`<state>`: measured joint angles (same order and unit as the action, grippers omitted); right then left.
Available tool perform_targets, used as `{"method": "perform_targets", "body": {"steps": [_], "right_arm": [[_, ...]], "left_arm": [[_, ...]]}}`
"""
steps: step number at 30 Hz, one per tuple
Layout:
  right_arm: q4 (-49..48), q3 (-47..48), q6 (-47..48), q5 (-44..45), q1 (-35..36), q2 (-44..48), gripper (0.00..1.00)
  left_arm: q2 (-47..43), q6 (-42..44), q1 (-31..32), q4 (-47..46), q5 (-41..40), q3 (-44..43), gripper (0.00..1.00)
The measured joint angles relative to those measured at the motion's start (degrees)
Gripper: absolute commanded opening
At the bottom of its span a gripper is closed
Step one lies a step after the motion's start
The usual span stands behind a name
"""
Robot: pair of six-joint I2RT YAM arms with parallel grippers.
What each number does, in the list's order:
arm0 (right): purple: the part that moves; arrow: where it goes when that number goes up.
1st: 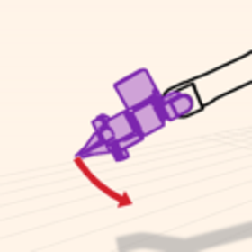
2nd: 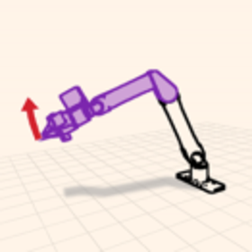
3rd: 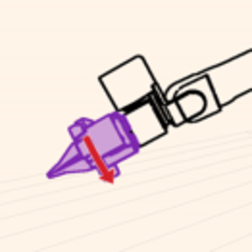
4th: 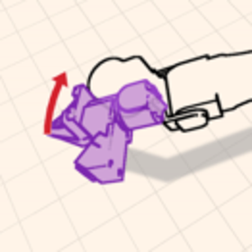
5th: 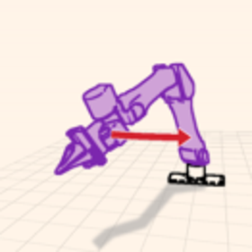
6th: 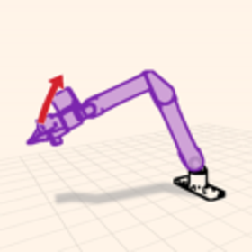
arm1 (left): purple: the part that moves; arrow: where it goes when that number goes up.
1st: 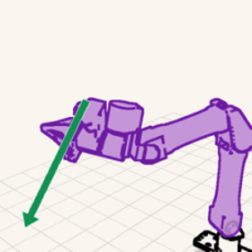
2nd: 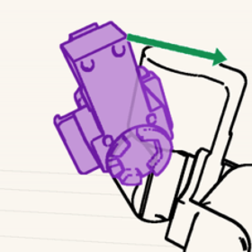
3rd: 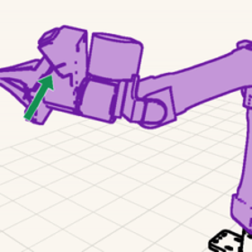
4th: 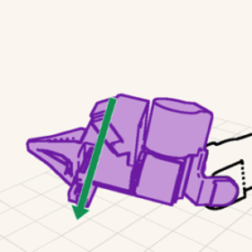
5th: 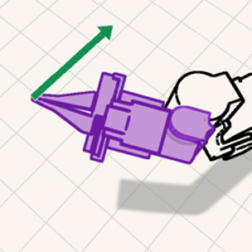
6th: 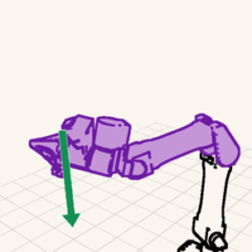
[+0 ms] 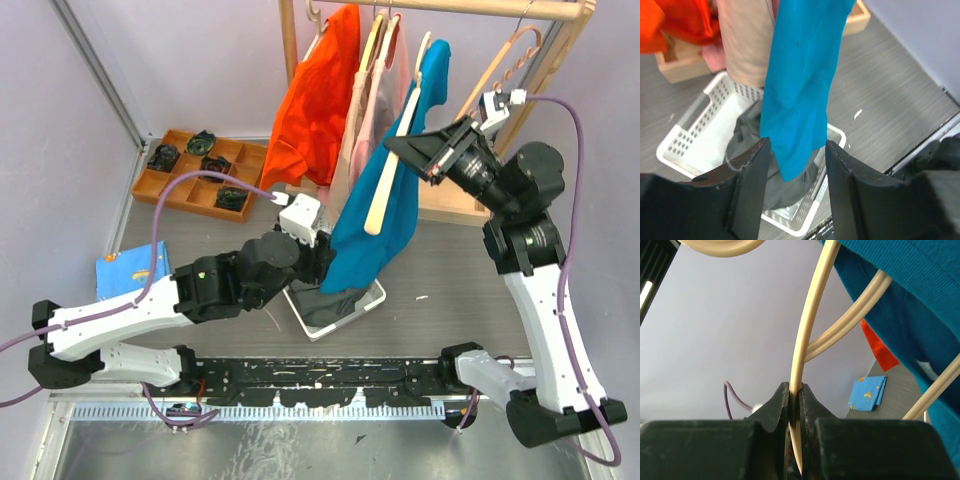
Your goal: Remove the t-shirt from the hanger
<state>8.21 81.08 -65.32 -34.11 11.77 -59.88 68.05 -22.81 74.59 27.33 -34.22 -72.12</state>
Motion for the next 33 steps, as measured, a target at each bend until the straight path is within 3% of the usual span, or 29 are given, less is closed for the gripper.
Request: {"method": "perform_targets", "body": {"steps": [11,26,33], "right_arm": [[1.38,-4.83,1.75,-4.55,0.00,5.92,0.01],[4.33,-8.72,2.47,-9.05,0.00,8.68,0.01],[4.90,-11.04,2.84,-9.53,0.00,11.69,0.01]], "left_arm": [[3.61,6.82,-5.49,3.43,-0.96,-18.03,0.70],[26.08,11.28,-15.82,7.08,12.55,-47.50,0.77],[29.73,11.06,-16.37,7.32,16.65,-51.01,0.77]]}}
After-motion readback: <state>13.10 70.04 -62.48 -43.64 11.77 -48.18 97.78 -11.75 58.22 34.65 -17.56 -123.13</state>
